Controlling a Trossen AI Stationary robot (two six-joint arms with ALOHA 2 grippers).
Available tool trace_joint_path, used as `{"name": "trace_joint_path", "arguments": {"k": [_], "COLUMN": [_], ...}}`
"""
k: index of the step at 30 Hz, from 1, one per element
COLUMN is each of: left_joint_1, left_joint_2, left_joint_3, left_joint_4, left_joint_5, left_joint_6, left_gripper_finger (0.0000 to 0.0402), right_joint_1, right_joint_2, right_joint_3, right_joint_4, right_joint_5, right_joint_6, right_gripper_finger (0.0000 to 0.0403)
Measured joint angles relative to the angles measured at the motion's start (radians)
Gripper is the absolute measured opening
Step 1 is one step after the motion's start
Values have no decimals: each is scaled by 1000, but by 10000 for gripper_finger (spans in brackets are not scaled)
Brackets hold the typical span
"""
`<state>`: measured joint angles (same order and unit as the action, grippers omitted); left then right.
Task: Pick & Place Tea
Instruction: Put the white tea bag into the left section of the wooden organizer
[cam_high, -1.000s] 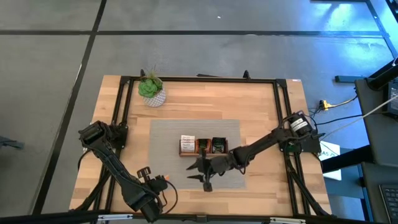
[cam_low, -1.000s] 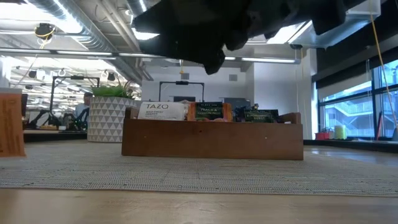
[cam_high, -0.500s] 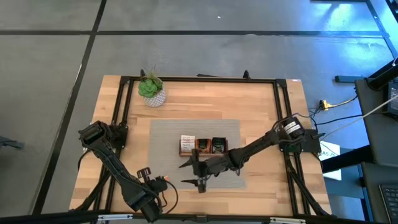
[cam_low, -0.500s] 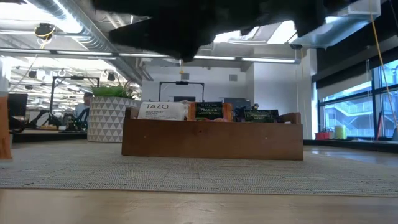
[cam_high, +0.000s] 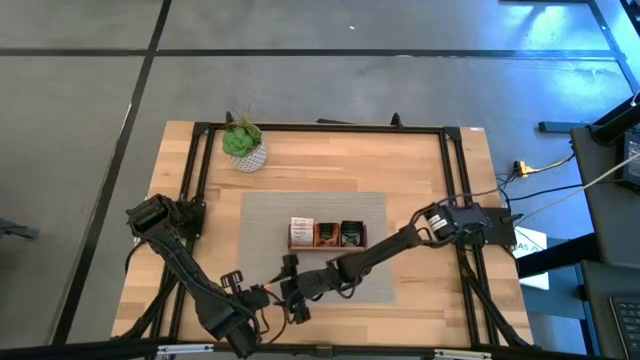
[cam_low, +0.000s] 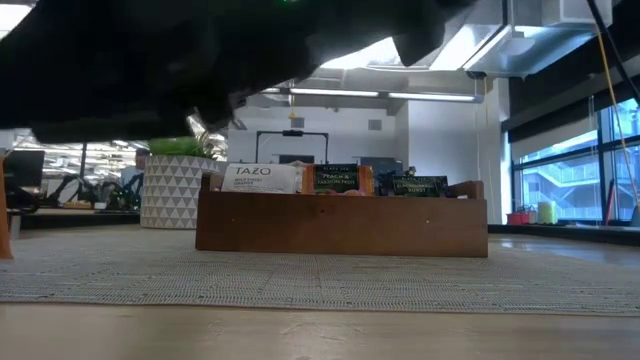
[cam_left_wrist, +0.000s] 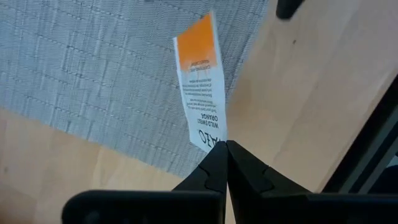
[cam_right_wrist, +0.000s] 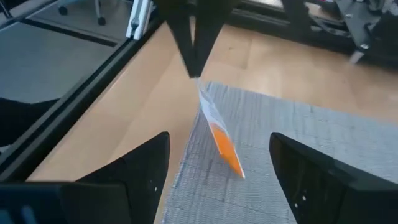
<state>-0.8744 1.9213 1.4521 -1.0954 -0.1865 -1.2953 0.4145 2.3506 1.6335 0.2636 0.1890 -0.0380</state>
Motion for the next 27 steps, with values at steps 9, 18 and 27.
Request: {"name": "trace_joint_path", "arguments": {"k": [9,18,27], "left_joint_1": [0,0,0], "left_joint_2": [0,0,0], "left_joint_3": [0,0,0], "left_joint_4": [18,58,58], "left_joint_5": [-21,-33,-40], "left_joint_6": [4,34,34], "left_gripper_finger": [2,3,2], "right_joint_1": [0,-6,-6], "right_joint_2": [49,52,52], "right_joint_3": [33,34,34], "right_joint_4": [23,7,-14], "right_joint_5": [-7,-10,-52], "right_joint_6": [-19,-18,-17], "right_gripper_finger": [275,233,107]}}
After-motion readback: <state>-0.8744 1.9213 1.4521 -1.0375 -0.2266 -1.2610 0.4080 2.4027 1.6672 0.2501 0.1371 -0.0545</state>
